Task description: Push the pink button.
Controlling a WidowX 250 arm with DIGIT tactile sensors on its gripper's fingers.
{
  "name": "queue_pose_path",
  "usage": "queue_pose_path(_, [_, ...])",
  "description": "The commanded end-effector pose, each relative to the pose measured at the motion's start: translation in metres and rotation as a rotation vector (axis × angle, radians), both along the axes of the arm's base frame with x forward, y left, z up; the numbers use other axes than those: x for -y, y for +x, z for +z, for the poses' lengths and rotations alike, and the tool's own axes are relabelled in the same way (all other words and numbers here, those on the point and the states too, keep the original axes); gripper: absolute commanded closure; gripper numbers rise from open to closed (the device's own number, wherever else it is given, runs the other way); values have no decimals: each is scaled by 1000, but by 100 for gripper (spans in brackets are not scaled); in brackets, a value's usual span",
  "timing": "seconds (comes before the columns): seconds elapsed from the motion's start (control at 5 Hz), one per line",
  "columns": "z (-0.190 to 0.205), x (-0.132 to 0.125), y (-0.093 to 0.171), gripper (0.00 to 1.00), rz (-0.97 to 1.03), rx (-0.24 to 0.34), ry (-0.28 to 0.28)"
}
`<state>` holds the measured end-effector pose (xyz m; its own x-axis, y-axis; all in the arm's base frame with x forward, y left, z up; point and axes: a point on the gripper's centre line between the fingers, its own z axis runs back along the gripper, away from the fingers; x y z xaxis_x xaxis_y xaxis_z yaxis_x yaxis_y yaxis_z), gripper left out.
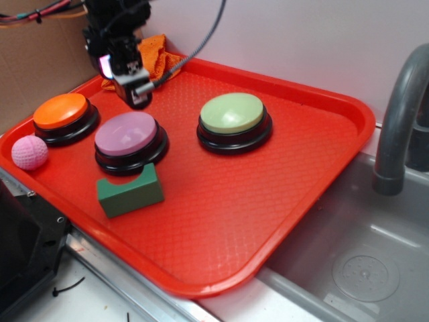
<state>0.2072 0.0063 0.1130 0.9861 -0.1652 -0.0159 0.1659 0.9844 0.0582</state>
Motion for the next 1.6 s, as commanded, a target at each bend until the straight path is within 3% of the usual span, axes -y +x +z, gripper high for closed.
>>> queue_pose_path(0.0, [32,-6,7,0,45,71,22])
queue_pose_path(1.4, [71,-4,-3,0,108,33,10])
